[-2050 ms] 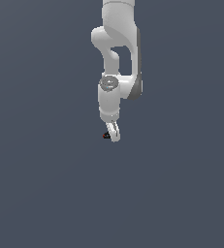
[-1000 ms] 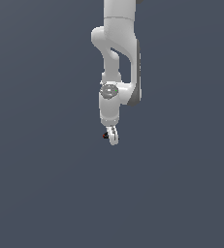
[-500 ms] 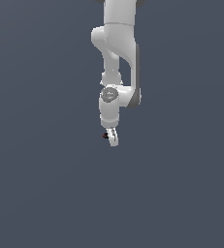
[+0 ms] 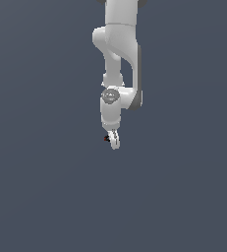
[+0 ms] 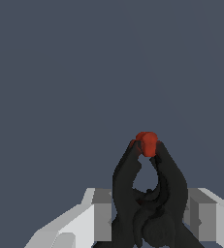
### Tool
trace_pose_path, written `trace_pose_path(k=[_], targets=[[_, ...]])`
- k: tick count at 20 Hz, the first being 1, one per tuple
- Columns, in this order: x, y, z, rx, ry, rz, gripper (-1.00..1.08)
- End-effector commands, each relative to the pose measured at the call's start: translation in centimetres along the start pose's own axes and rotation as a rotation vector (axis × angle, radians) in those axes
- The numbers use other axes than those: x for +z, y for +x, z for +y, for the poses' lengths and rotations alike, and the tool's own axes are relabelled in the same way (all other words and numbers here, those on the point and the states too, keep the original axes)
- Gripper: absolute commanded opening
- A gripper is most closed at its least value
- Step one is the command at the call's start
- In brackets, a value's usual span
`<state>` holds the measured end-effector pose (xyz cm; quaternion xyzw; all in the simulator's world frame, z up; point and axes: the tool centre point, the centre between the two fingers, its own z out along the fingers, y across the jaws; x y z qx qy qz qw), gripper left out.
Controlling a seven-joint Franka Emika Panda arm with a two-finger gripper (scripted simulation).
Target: Pick up the object and move it to a goal position.
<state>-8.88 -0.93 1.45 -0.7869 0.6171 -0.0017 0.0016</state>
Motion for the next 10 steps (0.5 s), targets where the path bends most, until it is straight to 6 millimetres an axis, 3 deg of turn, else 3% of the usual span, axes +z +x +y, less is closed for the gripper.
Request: trace_pose_path(k=[1,10], targets=[[-0.2,0.3,-0.4,0.001,0.012,0.004,-1.0],[-3.5,4.2,-5.0,0.01,0.17,0.055,-1.0]])
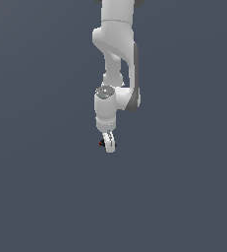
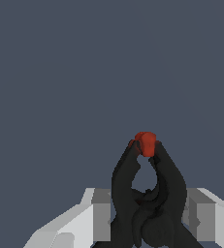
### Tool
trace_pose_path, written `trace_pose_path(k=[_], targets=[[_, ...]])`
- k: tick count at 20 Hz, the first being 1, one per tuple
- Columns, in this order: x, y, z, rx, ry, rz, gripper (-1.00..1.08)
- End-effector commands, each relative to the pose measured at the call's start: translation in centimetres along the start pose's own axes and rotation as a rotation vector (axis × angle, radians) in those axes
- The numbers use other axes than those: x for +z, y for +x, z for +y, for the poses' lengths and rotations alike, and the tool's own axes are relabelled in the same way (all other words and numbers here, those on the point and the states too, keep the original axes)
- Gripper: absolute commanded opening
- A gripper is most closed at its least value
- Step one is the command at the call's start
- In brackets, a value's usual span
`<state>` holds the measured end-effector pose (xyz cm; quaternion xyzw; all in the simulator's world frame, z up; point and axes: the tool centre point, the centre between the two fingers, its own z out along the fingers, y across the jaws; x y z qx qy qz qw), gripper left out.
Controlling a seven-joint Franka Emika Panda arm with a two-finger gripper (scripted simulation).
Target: Pick up the object and move it to a goal position.
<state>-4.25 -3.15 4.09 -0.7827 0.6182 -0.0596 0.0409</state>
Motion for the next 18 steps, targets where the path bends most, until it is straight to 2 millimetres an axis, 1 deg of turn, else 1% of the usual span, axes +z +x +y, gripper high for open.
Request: trace_pose_path(k=[1,6,10,14,18], targets=[[-1.2,1.6,-1.9,0.004,0.064,0.021,-1.0],[-4.6,5.3,-6.1,0.013,0.213,0.07,-1.0],[-7.7,8.0,-9.0,0.021,0.328,0.107,-1.0],[-10.9,10.4,-11.2,0.027,0.433,0.141,-1.0],[-14.0,12.3,-12.9,0.033,0.525,0.17,-1.0]])
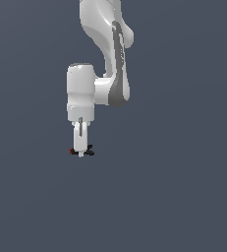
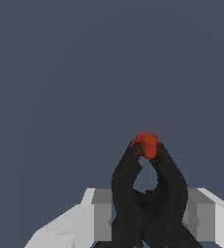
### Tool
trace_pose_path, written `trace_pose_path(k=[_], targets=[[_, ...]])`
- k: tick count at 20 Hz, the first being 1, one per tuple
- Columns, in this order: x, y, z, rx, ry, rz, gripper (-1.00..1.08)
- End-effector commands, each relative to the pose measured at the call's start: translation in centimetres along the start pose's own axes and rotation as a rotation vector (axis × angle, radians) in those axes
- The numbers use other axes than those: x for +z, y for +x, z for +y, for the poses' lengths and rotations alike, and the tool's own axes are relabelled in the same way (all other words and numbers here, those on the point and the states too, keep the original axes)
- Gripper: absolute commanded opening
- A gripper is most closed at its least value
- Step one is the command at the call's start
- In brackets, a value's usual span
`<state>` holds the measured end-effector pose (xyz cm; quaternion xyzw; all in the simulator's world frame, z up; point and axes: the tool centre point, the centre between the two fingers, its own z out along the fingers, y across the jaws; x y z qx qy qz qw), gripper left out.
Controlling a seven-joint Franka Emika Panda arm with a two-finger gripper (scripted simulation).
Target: Pick up the object and move it to a goal position.
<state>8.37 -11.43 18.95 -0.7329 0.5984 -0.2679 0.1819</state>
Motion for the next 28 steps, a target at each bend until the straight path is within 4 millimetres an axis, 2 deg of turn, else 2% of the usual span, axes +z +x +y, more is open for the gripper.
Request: trace_pose_path(k=[1,11,28], targets=[[-1.1,1.4,-1.7,0.003,0.056,0.018,-1.0],[-5.0,5.4,-6.6,0.013,0.227,0.069,-1.0],[-13.0,11.2,-12.5,0.029,0.497,0.143,-1.0]])
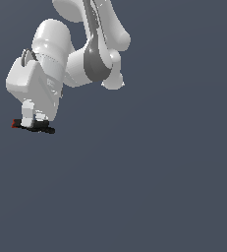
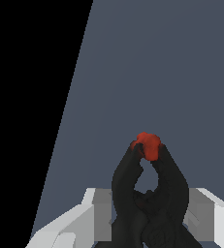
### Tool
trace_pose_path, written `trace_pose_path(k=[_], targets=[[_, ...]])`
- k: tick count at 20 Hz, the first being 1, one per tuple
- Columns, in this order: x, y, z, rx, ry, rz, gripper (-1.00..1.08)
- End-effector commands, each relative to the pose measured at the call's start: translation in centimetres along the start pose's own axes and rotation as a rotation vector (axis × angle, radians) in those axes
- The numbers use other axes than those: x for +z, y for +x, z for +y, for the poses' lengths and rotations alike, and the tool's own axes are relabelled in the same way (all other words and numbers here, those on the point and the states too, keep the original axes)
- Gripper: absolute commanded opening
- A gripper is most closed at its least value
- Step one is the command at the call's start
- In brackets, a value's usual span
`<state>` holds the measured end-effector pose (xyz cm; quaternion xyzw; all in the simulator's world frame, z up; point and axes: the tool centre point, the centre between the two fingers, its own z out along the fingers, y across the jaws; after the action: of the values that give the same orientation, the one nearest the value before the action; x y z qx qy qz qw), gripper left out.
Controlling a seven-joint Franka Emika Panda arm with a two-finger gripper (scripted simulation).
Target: Pick up the object and move it to a goal position.
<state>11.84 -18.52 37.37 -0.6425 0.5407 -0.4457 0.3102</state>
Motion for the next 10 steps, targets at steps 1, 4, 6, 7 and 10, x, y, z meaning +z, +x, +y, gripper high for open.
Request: trace_pose_path(k=[1,4,6,7,10], targets=[[-0.8,1.0,-1.4,0.003,0.045,0.012,-1.0],[-1.9,2.3,-3.0,0.006,0.1,0.027,-1.0],[-2.7,3.1,-4.1,0.008,0.138,0.037,-1.0],[-3.1,3.6,-4.6,0.01,0.156,0.041,-1.0],[-4.3,4.7,-5.9,0.013,0.207,0.054,-1.0]])
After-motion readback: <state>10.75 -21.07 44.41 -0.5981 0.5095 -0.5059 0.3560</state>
